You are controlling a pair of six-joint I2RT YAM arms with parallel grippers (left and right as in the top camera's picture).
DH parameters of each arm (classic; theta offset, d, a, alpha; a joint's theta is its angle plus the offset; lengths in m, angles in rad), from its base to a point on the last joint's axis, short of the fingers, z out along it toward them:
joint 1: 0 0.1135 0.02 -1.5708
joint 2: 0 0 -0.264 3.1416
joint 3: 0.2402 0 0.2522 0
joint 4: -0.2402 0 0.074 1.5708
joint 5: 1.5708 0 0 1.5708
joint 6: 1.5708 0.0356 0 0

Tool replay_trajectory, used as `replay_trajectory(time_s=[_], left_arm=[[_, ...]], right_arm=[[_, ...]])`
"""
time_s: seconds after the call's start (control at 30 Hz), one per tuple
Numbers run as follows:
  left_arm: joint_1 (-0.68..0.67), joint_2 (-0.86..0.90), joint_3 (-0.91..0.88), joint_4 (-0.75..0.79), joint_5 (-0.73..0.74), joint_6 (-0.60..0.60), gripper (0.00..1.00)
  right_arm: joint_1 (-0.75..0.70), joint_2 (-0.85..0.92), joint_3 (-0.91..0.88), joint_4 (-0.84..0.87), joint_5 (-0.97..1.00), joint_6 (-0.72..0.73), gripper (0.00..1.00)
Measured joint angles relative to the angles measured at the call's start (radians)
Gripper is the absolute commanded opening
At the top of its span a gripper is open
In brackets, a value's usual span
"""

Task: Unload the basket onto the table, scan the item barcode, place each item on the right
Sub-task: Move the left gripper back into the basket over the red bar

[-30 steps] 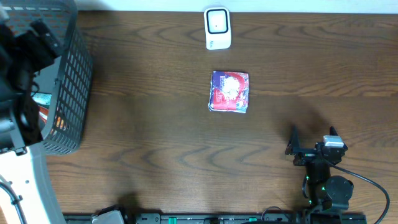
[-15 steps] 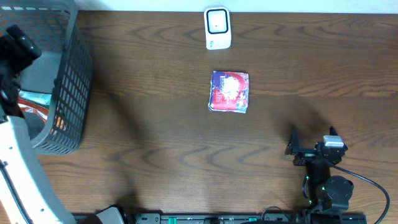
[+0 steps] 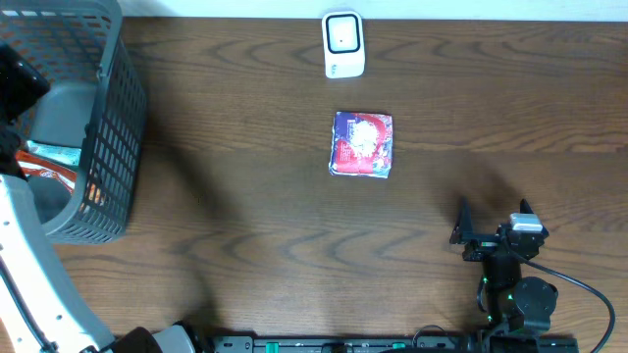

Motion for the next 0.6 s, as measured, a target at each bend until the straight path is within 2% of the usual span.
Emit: replay_trajectory(time_s=[0.3, 0.6], left_arm=[[0.002, 0.086, 0.000, 0.004, -0.142, 0.000, 0.98], [0.002, 0.219, 0.000, -0.011, -0.174, 0.000, 0.98]], right_arm=[[0.000, 0.000, 0.000, 0.000, 0.000, 0.000, 0.99], [0.000, 0.000, 0.000, 0.000, 0.000, 0.000, 0.99]])
